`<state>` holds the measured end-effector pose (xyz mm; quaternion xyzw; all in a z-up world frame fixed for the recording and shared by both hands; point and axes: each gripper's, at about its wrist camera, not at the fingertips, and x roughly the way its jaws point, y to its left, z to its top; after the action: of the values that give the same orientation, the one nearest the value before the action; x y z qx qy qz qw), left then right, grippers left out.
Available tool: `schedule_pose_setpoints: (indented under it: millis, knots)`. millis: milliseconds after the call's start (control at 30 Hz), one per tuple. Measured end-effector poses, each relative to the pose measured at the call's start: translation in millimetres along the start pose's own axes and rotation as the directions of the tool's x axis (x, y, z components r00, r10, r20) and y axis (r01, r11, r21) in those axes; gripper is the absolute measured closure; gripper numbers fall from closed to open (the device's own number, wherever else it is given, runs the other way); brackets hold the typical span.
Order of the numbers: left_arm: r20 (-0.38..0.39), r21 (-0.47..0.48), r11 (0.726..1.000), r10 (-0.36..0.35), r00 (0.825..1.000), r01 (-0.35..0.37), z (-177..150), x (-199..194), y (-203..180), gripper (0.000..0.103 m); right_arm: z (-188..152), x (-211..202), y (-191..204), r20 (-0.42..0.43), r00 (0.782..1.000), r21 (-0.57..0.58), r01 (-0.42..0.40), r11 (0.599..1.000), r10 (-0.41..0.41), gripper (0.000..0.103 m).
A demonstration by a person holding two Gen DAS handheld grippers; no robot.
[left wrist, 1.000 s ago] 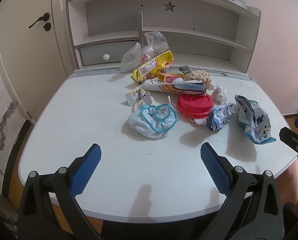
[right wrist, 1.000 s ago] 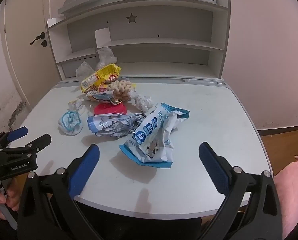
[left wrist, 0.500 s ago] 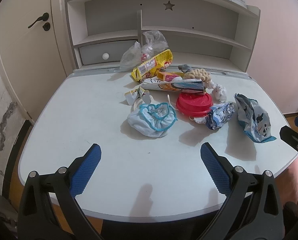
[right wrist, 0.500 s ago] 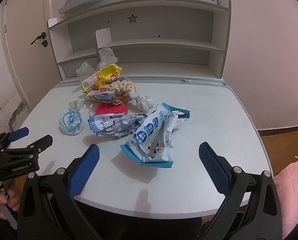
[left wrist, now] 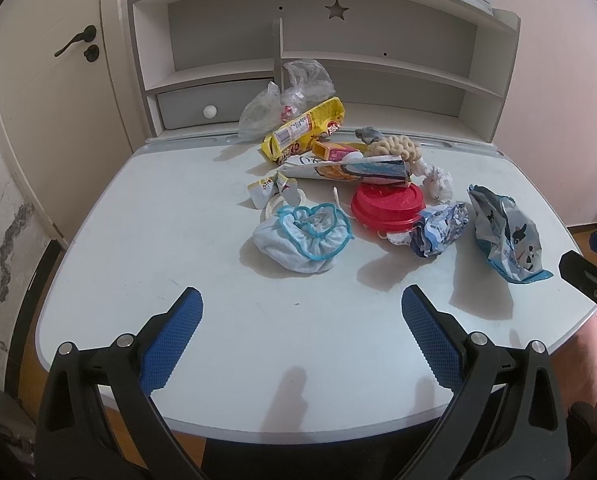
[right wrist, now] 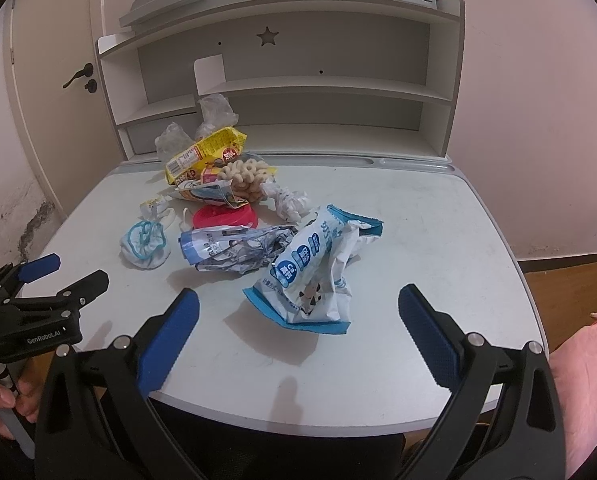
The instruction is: Collect trash
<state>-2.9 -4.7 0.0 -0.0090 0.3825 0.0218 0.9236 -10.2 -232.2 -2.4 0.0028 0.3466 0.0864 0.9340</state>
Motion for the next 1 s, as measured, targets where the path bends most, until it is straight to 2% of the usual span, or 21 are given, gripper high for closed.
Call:
schedule_pose_setpoints:
  millis: [1000]
  knots:
    - [-0.006, 0.004, 1.000, -0.001, 1.000, 0.002, -2.5, 1.7, -2.2, 0.006, 0.7, -0.2, -0.1, -0.005, 1.000, -0.002, -0.004, 1.000, 0.004, 0.007]
